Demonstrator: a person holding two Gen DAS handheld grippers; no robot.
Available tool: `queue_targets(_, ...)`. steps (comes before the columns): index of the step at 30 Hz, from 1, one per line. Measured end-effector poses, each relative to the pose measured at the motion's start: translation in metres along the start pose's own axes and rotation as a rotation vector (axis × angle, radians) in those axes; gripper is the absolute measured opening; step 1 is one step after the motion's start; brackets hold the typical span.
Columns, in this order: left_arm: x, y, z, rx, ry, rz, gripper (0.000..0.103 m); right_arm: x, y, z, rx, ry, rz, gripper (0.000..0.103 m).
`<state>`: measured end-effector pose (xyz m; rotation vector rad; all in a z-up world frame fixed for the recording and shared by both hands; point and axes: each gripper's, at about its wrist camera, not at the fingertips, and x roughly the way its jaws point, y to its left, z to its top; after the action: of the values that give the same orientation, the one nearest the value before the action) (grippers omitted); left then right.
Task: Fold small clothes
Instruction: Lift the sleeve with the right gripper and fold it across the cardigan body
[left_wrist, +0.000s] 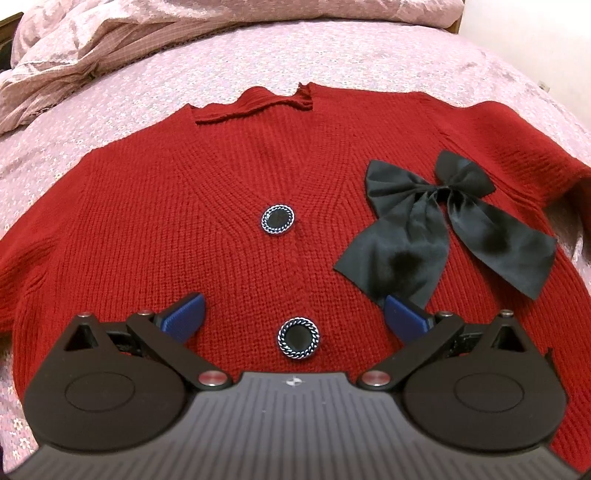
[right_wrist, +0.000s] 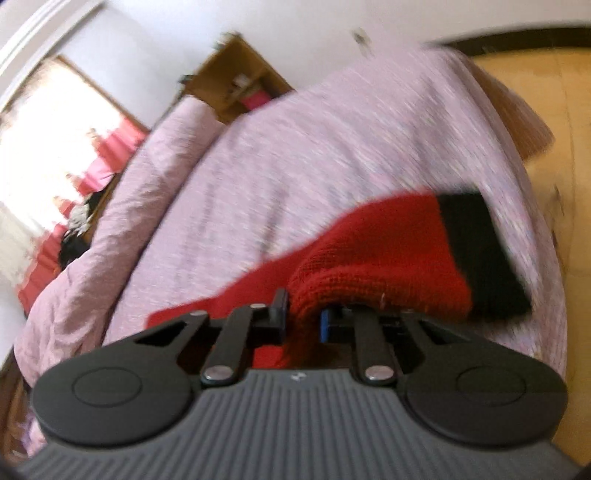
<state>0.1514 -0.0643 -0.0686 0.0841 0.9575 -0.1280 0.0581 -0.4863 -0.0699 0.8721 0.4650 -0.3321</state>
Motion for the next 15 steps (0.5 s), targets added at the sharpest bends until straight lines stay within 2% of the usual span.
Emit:
queue_targets(7,-0.001,0.003,0.000,-0.004,-0.006,-0.008,0.103,-0.009,0.050,0.009,-0.125,-0.011,0.150,0.016)
queue_targets(15,-0.006,0.007,-0.002,-0.018,-0.014,-0.015,0.103,-0.005,0.106,0.004,-0.179,0.041,0.320,0.015)
